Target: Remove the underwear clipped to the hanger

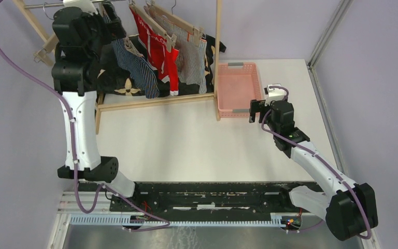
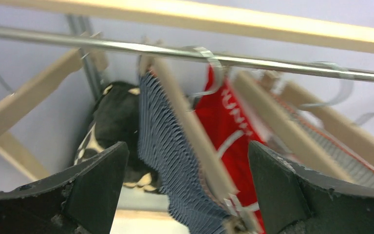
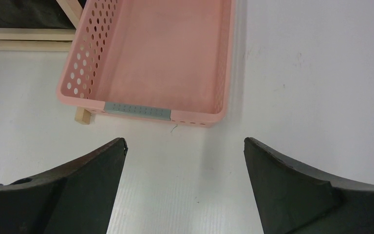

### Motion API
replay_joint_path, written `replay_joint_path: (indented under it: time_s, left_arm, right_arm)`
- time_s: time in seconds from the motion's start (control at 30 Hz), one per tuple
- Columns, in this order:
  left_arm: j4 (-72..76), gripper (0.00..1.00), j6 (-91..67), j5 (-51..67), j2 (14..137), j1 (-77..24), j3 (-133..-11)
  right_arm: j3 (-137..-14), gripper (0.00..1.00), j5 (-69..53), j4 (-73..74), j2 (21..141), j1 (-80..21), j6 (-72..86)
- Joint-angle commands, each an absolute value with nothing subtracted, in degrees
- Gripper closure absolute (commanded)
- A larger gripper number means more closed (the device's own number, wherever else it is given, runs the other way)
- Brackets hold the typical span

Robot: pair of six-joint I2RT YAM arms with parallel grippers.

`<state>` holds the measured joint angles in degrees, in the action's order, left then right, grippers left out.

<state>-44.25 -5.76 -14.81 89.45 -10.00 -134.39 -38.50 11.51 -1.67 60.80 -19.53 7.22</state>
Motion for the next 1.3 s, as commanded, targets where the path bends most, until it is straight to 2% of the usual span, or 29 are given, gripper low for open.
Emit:
replay_joint_path:
  time_s: [0.0, 0.17, 0.33, 0.73, 1.17, 1.27]
  left_arm:
    - [-49.55, 0.03, -11.77, -2.25, 91.87, -2.49, -135.38]
    - [-45.6, 0.02, -13.22, 2.46, 91.21, -1.93, -130.51]
    - [-43.16, 0.01, -13.15, 2.37, 89.98, -1.93, -127.92]
    - [-38.4, 0.16, -13.25, -1.56, 87.81, -1.42, -123.12]
    - [-35.37, 0.18, -13.29, -4.5, 88.5, -0.44, -122.13]
    - [-34.29, 0.24, -13.44, -4.7, 88.74, -0.2, -121.91]
  right_arm:
    - [-39.46, 0.0, 10.64, -3.74, 60.51, -20.09, 7.13]
    - [-39.46, 0.0, 10.63, -3.95, 60.94, -20.38, 6.75]
    - [-39.48, 0.0, 10.76, -4.38, 61.97, -20.54, 6.64]
    - [-39.63, 0.0, 10.72, -3.97, 62.22, -21.31, 6.27]
    - [-39.9, 0.0, 11.07, -3.49, 62.44, -21.96, 5.91]
    - [-40.09, 0.0, 11.16, -3.21, 62.42, -22.06, 5.85]
